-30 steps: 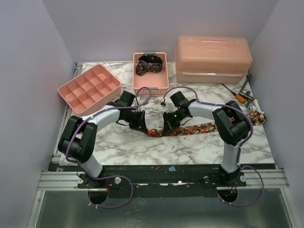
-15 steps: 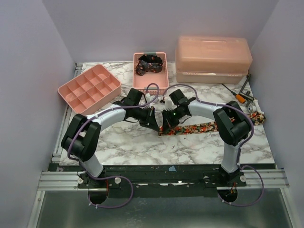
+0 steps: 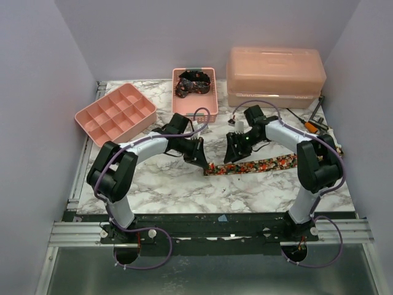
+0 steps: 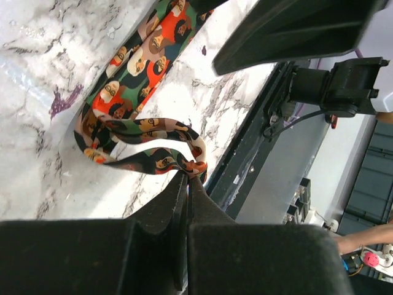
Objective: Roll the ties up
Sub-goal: Roll the tie at the center of the board.
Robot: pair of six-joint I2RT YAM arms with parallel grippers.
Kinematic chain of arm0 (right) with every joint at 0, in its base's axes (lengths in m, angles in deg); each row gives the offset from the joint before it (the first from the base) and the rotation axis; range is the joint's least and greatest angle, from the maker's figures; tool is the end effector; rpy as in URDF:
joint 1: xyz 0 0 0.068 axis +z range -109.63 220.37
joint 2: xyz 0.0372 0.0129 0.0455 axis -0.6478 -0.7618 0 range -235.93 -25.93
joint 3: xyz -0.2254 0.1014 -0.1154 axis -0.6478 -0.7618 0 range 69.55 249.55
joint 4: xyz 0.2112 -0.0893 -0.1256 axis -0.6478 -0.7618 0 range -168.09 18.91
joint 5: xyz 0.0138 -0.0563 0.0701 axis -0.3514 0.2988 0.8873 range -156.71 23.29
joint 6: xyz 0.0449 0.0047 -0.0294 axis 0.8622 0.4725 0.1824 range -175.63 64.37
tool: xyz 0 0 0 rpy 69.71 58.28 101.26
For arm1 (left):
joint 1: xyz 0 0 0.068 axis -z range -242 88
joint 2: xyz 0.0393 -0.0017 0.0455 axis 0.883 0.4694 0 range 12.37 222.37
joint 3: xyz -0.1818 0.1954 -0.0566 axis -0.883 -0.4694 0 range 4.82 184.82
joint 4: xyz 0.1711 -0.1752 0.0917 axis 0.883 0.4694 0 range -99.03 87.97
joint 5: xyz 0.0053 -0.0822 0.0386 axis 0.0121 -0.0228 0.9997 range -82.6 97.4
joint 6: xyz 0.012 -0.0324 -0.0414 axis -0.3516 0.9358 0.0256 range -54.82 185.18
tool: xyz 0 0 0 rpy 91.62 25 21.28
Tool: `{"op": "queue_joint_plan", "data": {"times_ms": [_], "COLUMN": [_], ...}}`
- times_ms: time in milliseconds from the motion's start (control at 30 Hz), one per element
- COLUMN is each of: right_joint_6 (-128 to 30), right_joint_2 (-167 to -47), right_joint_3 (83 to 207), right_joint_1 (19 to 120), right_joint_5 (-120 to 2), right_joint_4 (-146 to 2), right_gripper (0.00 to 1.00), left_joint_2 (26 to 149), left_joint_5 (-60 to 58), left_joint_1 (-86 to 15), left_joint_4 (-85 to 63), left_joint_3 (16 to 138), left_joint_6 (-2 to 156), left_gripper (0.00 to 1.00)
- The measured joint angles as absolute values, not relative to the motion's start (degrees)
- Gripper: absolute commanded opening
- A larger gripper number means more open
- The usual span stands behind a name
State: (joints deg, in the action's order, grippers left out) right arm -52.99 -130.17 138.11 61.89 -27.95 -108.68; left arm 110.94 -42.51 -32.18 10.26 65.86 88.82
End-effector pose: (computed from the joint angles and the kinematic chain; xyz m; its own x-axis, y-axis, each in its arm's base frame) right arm 0.3159 0.1484 0.1777 -0.9109 -0.3205 -0.2600 -0.4121 0.6749 0.6121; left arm 0.2842 -0.1943 0.1918 -0.9392 0.2409 -0.2446 0.3350 0.4880 -0.8060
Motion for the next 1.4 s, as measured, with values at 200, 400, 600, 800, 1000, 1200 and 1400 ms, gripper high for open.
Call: {"op": "queue_joint_plan", "data": {"times_ms": [200,400,600,800,1000,1200,1400], "right_joint_6": [-55.84,-56.32,-55.90,-55.11,-53.82,-54.13,-55.22], "right_joint_2": [-127.92,-128.91,-131.92,-134.02,-135.09,-137.67,-138.48], "right_joint_3": [137.28,136.49,136.49,136.49,136.51,136.51,136.53], "right_joint_1": [58.44,58.46,58.48,58.88,59.84,60.19,60.19], "right_joint_5": [-25.24,-20.87,-18.68,-18.49,-20.52,-23.77,-24.54], "right_joint_4": [-111.76,-112.24,-111.67,-111.21,-109.55,-108.33,-108.35], "right_gripper": [0.66,0.63,0.55,0.49,0.34,0.13,0.09], "left_joint_2": [116.75,123.38,125.95,126.13,126.76,126.06,107.22], "left_joint_5": [-42.51,-43.71,-44.74,-44.85,-44.94,-44.21,-36.08], "left_joint_1": [-29.84,-28.75,-28.66,-28.62,-28.62,-28.62,-28.60], "left_joint_4": [8.07,5.82,5.65,5.45,4.42,4.20,0.25], "left_joint_3": [68.83,73.62,74.54,74.54,74.54,74.06,61.75], "left_joint_6": [90.33,92.49,93.69,94.19,94.46,92.73,80.05], "left_gripper": [0.17,0.35,0.27,0.17,0.18,0.53,0.72]}}
